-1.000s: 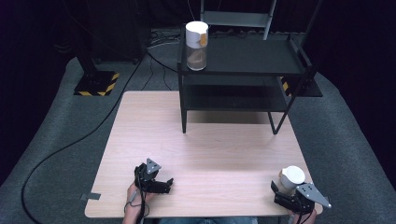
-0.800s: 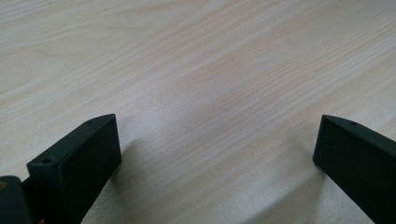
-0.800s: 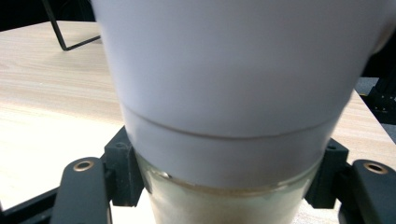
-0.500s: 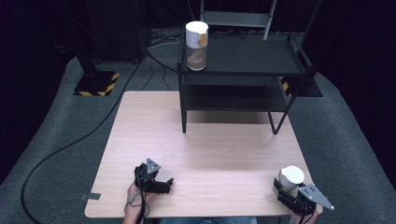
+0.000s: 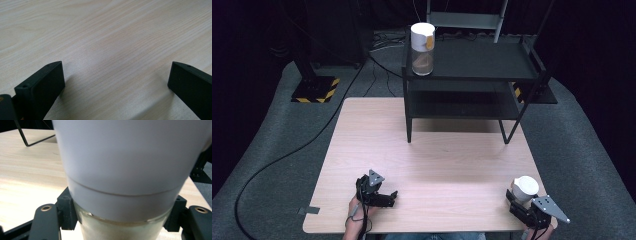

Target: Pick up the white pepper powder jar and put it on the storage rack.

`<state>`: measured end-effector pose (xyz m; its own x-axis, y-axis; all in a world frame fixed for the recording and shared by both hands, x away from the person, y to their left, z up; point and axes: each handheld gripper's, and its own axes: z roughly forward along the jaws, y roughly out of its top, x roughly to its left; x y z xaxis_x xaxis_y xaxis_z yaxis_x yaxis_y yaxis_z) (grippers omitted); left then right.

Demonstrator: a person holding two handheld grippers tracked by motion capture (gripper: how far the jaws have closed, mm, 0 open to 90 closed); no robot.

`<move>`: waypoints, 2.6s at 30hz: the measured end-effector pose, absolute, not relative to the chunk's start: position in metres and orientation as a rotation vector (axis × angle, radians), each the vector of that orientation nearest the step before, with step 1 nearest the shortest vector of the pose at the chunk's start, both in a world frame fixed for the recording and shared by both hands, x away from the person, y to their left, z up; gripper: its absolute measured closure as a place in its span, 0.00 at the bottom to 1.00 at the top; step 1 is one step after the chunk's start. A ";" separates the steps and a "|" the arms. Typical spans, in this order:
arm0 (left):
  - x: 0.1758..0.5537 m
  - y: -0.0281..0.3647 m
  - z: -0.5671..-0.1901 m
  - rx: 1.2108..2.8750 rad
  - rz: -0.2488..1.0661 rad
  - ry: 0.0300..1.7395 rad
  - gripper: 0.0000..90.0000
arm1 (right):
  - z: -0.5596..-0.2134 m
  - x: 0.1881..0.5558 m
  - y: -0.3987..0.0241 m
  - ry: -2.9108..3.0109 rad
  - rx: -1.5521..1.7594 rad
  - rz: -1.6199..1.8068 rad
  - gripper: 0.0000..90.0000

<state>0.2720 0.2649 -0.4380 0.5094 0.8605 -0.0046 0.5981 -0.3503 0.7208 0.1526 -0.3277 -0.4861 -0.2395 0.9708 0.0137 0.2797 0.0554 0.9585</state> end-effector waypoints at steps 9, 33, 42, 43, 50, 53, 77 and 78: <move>0.272 0.265 -0.438 2.078 0.500 1.187 0.00 | -0.458 0.152 -0.323 1.588 1.239 1.237 0.33; 0.272 0.265 -0.438 2.078 0.500 1.187 0.00 | -0.409 0.178 -0.316 1.613 1.140 1.233 0.33; 0.272 0.265 -0.438 2.078 0.500 1.188 0.00 | -0.393 0.194 -0.313 1.619 1.105 1.246 0.33; 0.272 0.265 -0.438 2.078 0.500 1.187 0.00 | -0.391 0.195 -0.312 1.617 1.103 1.245 0.33; 0.272 0.265 -0.438 2.077 0.500 1.188 0.00 | -0.381 0.205 -0.310 1.610 1.080 1.258 0.33; 0.272 0.265 -0.438 2.078 0.500 1.187 0.00 | -0.377 0.209 -0.308 1.614 1.070 1.252 0.33; 0.272 0.265 -0.438 2.078 0.500 1.187 0.00 | -0.358 0.236 -0.306 1.600 1.060 1.270 0.33; 0.272 0.265 -0.438 2.078 0.500 1.187 0.00 | -0.357 0.238 -0.306 1.599 1.060 1.271 0.33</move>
<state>0.2720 0.2650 -0.4380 0.5096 0.8604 -0.0044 0.5980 -0.3505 0.7207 0.2377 -0.3062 -0.3573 -0.3139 0.9449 -0.0932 0.1222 0.1376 0.9829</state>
